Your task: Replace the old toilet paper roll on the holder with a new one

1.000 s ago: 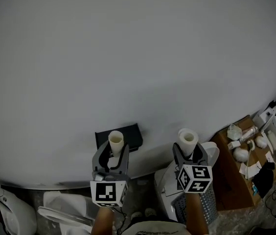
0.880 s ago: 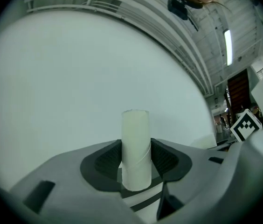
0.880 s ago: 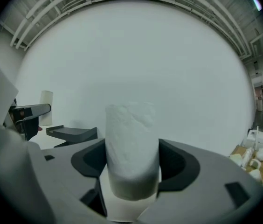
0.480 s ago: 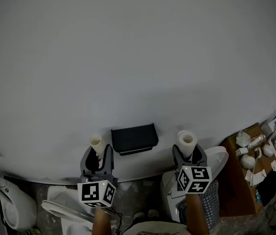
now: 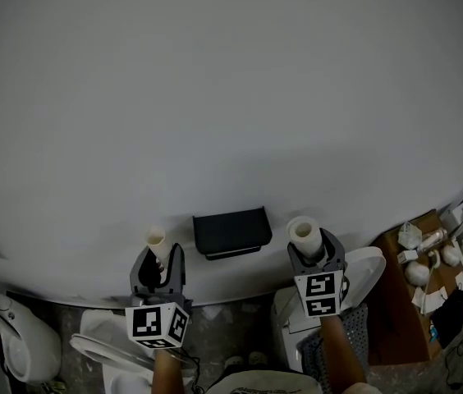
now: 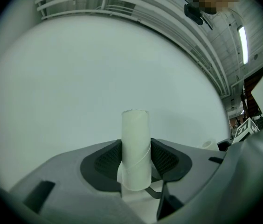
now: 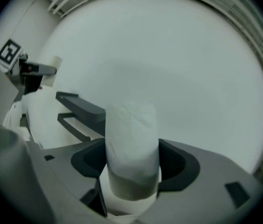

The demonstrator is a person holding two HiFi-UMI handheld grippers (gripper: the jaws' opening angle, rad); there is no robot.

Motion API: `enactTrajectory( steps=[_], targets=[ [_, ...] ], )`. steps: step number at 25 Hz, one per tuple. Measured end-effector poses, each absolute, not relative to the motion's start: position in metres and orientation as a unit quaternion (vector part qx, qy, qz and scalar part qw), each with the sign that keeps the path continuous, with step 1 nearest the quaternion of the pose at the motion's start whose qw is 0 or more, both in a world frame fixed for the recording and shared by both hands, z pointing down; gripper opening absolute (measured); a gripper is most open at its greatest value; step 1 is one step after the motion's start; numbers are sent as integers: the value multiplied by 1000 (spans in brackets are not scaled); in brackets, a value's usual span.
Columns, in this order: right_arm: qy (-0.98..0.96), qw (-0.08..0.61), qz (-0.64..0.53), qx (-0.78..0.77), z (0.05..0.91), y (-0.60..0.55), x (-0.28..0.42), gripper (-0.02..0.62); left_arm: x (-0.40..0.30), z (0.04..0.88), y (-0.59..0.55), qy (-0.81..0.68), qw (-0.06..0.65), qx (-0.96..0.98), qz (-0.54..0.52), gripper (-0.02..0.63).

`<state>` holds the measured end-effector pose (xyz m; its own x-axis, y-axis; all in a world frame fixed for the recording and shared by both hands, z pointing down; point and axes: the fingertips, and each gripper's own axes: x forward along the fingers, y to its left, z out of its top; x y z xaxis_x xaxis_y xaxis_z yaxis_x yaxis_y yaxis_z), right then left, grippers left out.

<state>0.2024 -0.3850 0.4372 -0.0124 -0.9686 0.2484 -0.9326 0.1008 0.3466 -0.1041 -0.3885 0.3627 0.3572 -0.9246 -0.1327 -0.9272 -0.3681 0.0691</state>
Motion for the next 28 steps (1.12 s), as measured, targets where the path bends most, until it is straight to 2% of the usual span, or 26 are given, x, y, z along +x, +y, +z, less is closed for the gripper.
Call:
enactTrajectory(
  steps=[8, 13, 16, 28],
  targets=[
    [-641, 445, -235, 580, 459, -400, 202, 308, -110, 365, -388, 563, 3, -823, 76, 192],
    [-578, 550, -344, 495, 473, -404, 197, 308, -108, 367, -385, 554, 2, -829, 69, 192],
    [-559, 575, -373, 466, 479, -405, 192, 308, -108, 367, -382, 552, 3, -832, 65, 192],
    [-571, 582, -366, 448, 499, -406, 174, 308, -115, 367, -372, 554, 6, -830, 60, 192]
  ],
)
